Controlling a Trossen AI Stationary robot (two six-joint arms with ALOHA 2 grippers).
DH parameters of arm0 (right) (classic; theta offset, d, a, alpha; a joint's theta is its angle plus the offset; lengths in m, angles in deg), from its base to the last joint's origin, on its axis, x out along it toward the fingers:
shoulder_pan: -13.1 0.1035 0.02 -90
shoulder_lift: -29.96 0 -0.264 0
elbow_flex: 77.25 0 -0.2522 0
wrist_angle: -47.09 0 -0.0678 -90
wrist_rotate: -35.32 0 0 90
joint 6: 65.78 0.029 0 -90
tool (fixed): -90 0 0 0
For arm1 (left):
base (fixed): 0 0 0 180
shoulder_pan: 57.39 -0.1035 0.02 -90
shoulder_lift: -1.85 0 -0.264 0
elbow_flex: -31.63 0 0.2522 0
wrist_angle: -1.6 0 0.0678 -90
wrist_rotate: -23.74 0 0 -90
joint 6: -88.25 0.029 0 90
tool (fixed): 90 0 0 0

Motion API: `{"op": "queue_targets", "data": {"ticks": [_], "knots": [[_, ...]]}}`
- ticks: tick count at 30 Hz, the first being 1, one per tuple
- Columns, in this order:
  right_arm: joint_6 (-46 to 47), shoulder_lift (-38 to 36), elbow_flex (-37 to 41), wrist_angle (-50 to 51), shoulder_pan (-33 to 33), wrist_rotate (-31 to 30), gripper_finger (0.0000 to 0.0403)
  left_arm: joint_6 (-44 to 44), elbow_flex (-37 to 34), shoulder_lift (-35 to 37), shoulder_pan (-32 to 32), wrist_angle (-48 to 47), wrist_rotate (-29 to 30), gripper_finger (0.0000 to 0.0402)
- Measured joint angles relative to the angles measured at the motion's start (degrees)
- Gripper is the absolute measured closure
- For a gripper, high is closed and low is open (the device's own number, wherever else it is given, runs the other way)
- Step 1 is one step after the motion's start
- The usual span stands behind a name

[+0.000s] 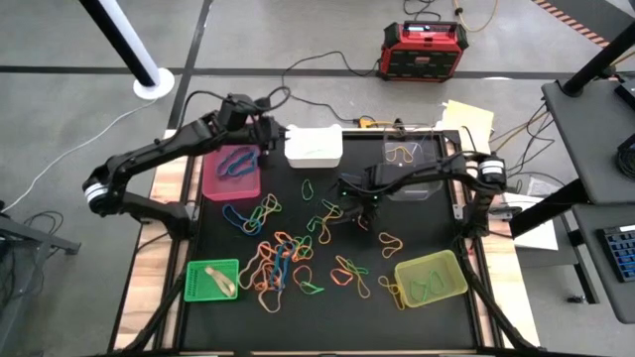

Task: Sort rubber bands into baskets
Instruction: Put the orange rubber band into the white bin

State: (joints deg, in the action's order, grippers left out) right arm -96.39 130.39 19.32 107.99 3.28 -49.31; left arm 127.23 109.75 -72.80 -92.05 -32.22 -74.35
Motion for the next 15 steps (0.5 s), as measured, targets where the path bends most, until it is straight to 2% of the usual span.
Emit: {"op": "queue_targets", "data": {"ticks": [6,12,15], "knots": [[-1.6,4.3,0.2,-2.4,-1.9,2.8,0.0322,0.2,0.0,-3.2,-3.9,3.8,0.1,0.0323],[-2.4,6.0,-0.4,-2.8,-3.0,4.2,0.0383,2.3,1.2,-4.4,-4.7,3.8,0.0,0.0323],[-1.2,4.4,-1.0,-3.5,-4.3,3.8,0.0392,4.1,1.3,-4.4,-5.4,3.2,0.0,0.0323]]}}
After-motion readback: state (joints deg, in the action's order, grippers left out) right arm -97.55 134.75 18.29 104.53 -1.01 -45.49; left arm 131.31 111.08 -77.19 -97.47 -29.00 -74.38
